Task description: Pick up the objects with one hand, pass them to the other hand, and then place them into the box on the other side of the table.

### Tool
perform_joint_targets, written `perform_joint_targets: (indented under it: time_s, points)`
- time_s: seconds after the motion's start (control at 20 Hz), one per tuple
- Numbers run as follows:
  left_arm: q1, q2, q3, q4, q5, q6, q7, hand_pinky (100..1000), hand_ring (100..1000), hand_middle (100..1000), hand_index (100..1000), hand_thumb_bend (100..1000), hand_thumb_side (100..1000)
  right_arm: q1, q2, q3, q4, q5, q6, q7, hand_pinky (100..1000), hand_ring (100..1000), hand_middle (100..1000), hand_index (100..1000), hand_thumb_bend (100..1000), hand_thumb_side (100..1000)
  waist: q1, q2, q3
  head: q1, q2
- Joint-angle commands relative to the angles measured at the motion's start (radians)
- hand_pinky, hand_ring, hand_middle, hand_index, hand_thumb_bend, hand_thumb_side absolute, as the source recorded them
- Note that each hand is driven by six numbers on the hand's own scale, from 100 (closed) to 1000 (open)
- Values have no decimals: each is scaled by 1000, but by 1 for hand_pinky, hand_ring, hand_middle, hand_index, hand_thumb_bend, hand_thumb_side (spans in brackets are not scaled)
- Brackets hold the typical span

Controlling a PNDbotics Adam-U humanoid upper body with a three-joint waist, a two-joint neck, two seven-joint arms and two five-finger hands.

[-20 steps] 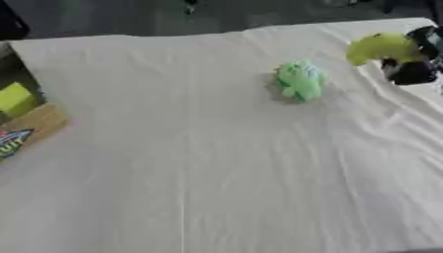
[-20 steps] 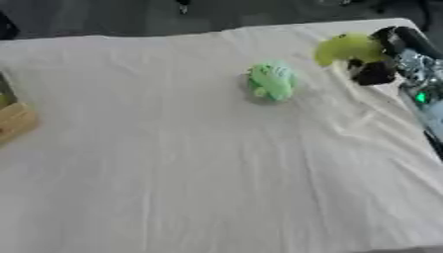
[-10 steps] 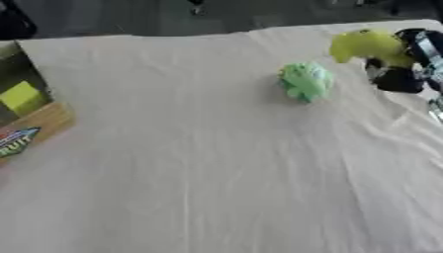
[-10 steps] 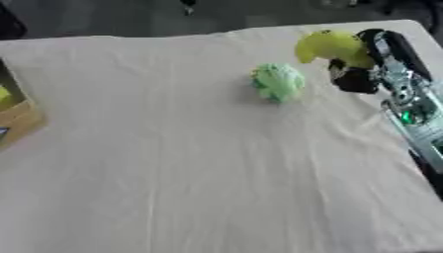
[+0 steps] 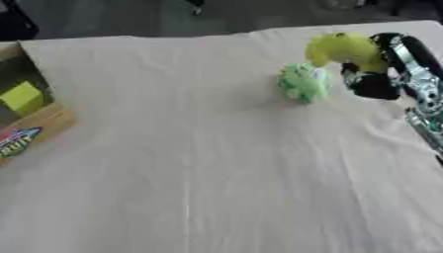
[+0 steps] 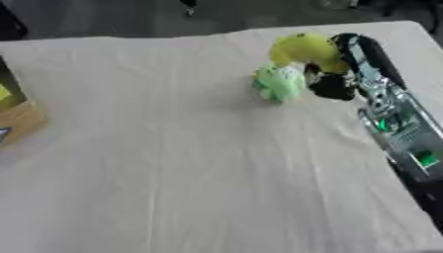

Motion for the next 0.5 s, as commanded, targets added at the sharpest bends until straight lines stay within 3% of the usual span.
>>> perform_joint_targets:
  time_s: [0.05,0.5]
  points:
    - [-28,46,-16,-40,4,-16,-32,593,704,625,786,113,550,-26,9,16,-18,-15,-12,2,749,510,410,513,100,100,0,-23,1,6,-4]
    - [-94,46,-103,-99,15,-53,-119,595,701,620,781,128,539,-72,69,76,-15,-17,-31,50,746,509,408,513,100,100,1,-27,1,14,-4]
